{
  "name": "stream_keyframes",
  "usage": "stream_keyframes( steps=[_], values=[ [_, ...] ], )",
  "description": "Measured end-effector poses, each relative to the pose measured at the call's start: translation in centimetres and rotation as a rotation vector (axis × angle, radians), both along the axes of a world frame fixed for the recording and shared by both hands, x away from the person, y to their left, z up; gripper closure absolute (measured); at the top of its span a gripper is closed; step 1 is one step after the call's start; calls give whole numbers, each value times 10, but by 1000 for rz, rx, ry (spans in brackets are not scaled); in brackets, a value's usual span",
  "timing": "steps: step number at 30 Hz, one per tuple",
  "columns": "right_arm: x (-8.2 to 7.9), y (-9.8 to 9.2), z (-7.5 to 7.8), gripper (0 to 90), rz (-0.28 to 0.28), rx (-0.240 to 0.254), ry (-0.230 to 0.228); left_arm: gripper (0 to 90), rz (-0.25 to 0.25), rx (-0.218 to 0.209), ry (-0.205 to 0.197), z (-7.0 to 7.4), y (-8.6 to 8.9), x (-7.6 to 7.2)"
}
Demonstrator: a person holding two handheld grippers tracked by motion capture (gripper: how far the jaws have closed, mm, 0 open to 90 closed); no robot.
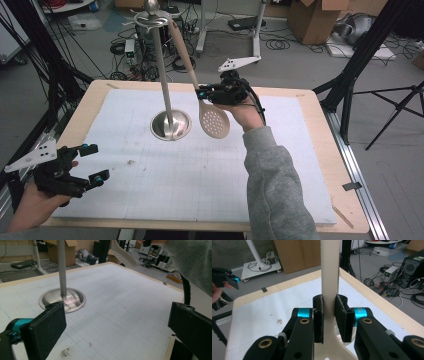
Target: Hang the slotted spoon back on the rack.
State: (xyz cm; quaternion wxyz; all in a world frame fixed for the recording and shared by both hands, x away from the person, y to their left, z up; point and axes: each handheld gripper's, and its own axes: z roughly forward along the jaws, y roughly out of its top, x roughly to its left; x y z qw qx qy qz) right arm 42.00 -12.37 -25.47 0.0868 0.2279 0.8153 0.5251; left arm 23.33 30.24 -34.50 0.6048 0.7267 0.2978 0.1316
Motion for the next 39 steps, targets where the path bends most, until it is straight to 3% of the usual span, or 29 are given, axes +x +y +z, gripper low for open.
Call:
stream_keyframes(
  steps=[6,12,39],
  values=[
    [3,5,-3,780,-9,-6,1,20,-20,-14,0,0,-1,-2],
    [7,12,-6,780,-8,-10,-4,20,-9,-30,-18,3,2,-3],
    [17,35,-17,779,-37,-38,-36,20,7,-27,-11,3,4,-5]
  ],
)
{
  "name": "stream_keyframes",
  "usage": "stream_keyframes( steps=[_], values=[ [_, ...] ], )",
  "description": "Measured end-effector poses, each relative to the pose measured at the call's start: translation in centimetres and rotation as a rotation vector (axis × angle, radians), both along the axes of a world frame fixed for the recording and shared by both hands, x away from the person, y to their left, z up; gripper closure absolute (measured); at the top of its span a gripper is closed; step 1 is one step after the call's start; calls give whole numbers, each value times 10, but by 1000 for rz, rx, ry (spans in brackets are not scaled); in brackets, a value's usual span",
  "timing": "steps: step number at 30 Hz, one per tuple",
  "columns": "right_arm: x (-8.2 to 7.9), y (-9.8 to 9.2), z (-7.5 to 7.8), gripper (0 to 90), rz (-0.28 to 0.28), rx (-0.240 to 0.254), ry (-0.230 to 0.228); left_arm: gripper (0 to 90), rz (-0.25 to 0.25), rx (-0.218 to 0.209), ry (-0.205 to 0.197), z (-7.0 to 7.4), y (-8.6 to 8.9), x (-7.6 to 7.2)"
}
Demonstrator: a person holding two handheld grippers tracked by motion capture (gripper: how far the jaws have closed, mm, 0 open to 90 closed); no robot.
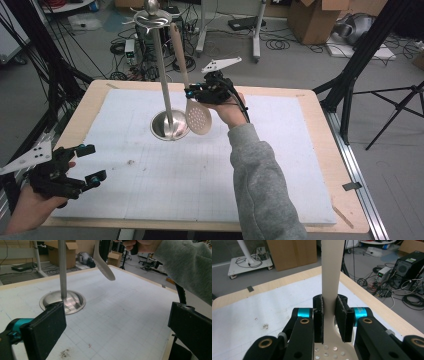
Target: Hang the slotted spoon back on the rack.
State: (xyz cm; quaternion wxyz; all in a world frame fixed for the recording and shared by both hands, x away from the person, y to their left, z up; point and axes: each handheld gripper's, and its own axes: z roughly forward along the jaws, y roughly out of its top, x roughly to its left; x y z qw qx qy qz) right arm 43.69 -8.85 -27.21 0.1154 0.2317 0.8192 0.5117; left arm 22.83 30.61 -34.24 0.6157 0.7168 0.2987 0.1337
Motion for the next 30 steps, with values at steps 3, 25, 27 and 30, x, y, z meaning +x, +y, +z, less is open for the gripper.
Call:
stream_keyframes(
  steps=[3,25,27,30],
  values=[
    [0,2,0,778,-5,-1,-3,20,-2,1,-1,0,0,0],
    [-8,-4,5,480,-6,32,-36,20,31,8,15,-2,0,2],
    [-9,-5,6,393,-9,36,-30,20,33,9,13,-2,0,2],
    [-9,-5,6,332,0,38,-19,20,39,10,13,-3,1,2]
  ],
)
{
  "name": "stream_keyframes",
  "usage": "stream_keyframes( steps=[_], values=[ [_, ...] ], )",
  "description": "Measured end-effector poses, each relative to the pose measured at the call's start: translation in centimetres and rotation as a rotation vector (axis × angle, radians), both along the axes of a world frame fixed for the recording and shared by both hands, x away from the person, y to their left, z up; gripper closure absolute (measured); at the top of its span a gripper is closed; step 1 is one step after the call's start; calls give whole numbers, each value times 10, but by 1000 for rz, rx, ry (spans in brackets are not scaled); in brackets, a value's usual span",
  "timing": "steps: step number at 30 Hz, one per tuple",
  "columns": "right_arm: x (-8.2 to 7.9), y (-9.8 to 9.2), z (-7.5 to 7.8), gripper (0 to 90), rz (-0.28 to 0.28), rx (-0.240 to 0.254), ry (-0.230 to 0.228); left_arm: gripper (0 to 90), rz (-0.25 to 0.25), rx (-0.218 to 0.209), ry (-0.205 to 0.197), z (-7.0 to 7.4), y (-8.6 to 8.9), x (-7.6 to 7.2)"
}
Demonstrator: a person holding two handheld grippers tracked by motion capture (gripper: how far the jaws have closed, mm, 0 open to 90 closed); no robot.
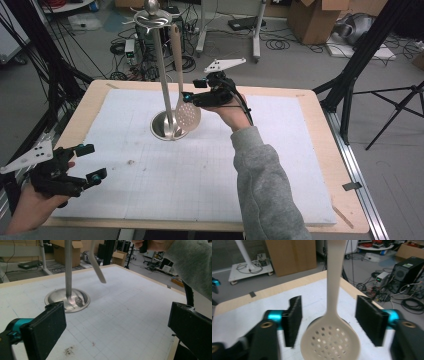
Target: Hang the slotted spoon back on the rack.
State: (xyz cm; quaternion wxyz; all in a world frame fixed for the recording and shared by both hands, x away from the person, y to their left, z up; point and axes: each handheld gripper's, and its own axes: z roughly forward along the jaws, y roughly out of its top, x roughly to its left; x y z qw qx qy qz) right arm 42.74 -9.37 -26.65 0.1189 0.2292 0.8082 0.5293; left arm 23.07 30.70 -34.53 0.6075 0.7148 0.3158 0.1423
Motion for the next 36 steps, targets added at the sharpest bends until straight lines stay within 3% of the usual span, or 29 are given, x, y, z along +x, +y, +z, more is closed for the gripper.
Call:
stream_keyframes(
  steps=[1,2,3,4,6,7,10,24,36],
  values=[
    [-1,0,0,248,-2,-10,-3,20,1,-2,0,0,0,0],
    [-1,0,0,248,-2,-10,-3,20,1,-2,0,0,0,0],
    [-2,0,0,166,-16,-4,1,20,5,-1,-2,0,0,1],
    [-2,0,0,148,-16,5,1,20,5,-4,-1,0,0,1],
    [-3,0,0,146,-11,8,5,20,4,-10,4,0,0,1],
    [-7,0,0,141,-2,7,-13,20,-4,-36,5,0,-1,3],
    [-12,-3,-3,137,6,19,-27,20,-2,-48,-2,1,-3,6],
    [-25,-27,-6,135,22,33,-54,20,3,-46,-16,1,-8,10],
    [-40,-34,-18,124,40,33,-37,20,11,-43,-22,1,-9,10]
  ],
)
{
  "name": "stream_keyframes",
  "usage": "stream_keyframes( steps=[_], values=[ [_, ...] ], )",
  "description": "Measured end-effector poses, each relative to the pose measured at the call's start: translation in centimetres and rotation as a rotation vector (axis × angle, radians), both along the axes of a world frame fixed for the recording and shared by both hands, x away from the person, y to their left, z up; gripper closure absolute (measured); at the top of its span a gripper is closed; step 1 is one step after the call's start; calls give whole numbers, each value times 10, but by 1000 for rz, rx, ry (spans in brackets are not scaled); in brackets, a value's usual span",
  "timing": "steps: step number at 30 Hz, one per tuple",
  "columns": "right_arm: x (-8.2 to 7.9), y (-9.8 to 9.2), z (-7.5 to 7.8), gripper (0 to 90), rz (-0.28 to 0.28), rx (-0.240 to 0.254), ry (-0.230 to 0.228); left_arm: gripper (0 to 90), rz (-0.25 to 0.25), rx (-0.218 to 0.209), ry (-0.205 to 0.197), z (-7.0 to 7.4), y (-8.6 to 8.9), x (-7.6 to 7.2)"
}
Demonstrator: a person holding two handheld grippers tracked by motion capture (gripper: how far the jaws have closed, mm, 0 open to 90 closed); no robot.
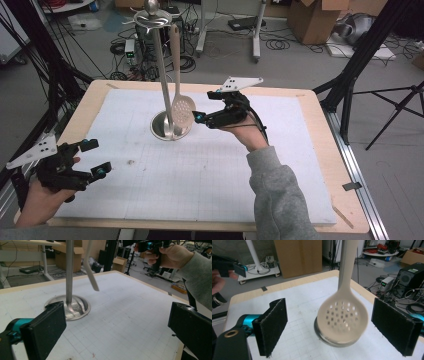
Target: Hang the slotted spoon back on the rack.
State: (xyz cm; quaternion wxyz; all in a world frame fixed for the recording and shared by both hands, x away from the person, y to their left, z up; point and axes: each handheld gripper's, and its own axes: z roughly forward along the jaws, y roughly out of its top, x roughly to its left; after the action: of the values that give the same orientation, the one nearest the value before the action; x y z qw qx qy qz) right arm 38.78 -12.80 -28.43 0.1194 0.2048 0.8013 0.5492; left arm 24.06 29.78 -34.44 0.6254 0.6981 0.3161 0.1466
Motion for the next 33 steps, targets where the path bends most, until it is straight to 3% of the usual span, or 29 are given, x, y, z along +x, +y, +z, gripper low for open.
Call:
stream_keyframes(
  steps=[19,26,29,31,33],
  values=[
    [-25,-27,-14,116,-25,-7,-1,20,-15,5,3,-2,-9,9],
    [-37,-32,-20,116,8,-10,-2,20,-4,7,5,-4,-10,13],
    [-43,-36,-23,116,12,-7,2,20,-1,7,1,-4,-10,15],
    [-47,-39,-25,116,15,5,-2,20,32,5,-29,-4,-12,17],
    [-49,-41,-26,116,9,4,1,20,33,0,-37,-3,-12,18]
  ],
)
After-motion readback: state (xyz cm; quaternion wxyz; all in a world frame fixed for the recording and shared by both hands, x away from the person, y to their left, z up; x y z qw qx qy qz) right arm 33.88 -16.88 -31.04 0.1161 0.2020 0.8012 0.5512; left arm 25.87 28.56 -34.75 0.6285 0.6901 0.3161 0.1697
